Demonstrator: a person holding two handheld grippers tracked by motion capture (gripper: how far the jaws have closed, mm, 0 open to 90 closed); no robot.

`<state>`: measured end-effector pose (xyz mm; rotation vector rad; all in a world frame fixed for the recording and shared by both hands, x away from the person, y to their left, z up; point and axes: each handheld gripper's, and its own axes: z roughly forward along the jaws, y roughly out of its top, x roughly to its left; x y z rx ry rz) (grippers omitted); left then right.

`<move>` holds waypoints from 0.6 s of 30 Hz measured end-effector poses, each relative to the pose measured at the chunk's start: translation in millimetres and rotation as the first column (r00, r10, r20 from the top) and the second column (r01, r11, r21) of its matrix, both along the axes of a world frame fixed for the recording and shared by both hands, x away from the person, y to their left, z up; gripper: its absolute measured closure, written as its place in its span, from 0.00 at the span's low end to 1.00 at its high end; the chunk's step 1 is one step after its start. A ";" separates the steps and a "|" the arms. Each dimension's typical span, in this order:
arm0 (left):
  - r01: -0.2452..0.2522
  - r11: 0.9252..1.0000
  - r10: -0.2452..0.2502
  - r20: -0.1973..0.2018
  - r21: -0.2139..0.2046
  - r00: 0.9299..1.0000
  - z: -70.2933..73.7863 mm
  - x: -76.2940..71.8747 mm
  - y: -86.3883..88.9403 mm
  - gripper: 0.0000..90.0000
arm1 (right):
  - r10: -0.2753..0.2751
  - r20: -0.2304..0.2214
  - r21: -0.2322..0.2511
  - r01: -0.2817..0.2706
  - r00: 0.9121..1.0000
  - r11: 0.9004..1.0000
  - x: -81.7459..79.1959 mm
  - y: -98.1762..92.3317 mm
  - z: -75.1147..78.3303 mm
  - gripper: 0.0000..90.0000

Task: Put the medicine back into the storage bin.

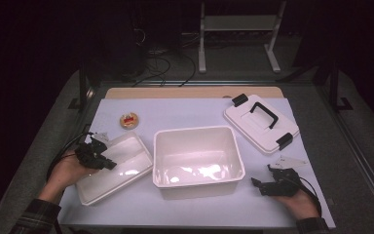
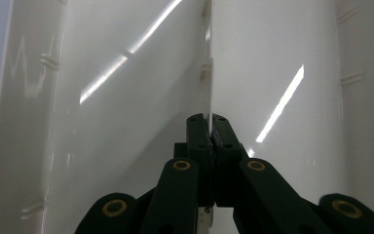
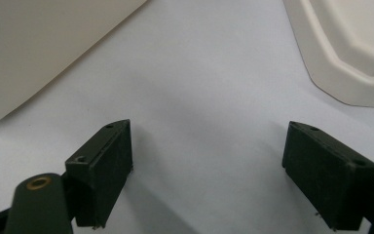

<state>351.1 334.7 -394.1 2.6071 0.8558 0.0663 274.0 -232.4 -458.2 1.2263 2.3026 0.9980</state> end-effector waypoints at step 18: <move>-0.022 1.000 0.022 0.010 -0.010 1.000 -16.4 -4.7 -3.5 0.89 | 0.001 0.001 0.000 -0.001 1.000 1.000 0.1 0.0 0.0 0.20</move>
